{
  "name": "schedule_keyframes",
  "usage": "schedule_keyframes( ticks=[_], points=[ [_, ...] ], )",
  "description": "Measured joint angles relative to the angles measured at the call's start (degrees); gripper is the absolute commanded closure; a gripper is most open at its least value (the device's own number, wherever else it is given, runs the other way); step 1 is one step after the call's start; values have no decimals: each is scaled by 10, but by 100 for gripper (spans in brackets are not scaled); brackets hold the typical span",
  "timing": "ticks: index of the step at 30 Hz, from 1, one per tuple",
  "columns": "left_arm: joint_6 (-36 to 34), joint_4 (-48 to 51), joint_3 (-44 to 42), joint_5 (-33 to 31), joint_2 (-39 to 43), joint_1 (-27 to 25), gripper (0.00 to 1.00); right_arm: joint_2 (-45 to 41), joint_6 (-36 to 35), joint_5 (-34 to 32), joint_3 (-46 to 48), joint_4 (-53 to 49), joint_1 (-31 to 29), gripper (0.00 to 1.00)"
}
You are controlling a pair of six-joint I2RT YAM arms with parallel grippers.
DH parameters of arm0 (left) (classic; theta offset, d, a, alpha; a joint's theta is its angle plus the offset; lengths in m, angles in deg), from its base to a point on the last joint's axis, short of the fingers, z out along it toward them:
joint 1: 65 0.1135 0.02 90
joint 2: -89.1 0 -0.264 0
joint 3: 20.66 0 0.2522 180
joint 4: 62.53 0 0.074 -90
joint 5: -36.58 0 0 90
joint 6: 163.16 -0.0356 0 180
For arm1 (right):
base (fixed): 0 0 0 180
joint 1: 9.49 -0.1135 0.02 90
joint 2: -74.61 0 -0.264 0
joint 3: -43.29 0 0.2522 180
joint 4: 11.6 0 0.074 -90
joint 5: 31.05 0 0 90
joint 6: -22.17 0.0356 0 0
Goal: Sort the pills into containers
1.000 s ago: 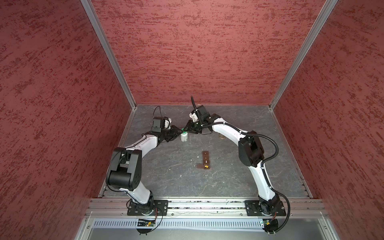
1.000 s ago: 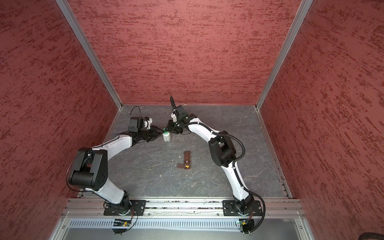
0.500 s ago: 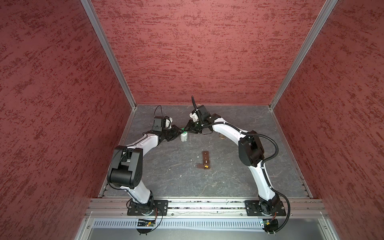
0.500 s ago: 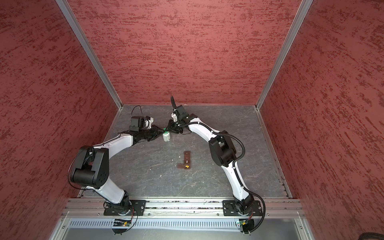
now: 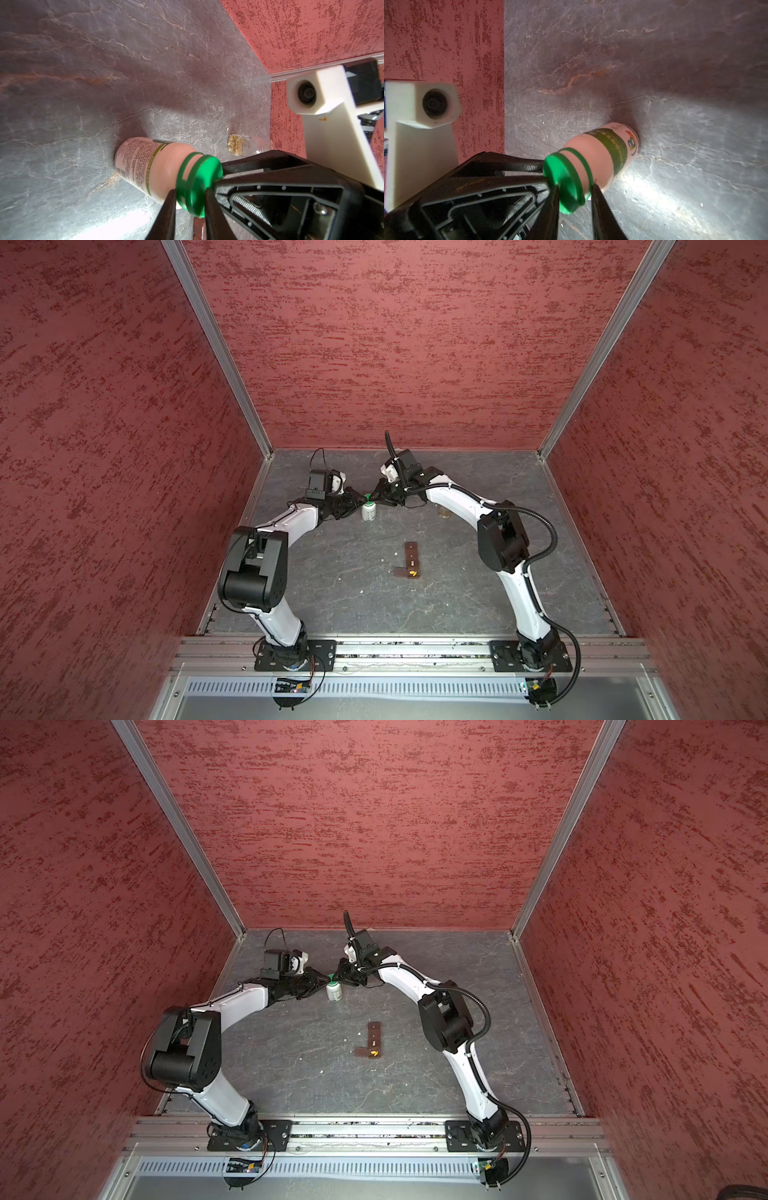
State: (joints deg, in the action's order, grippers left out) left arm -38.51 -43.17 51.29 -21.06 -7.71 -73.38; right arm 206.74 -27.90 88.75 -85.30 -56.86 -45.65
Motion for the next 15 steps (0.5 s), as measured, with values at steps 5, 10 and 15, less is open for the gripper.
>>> schedule_keyframes(
  ticks=[5,10,15],
  points=[
    [-9,9,8,-5,-3,0,71,0,0,0,0,0,0,72],
    [-15,19,14,-10,-5,0,71,2,0,2,0,0,0,66],
    [-21,24,17,-13,-6,-1,72,3,0,5,0,1,0,67]
  ],
)
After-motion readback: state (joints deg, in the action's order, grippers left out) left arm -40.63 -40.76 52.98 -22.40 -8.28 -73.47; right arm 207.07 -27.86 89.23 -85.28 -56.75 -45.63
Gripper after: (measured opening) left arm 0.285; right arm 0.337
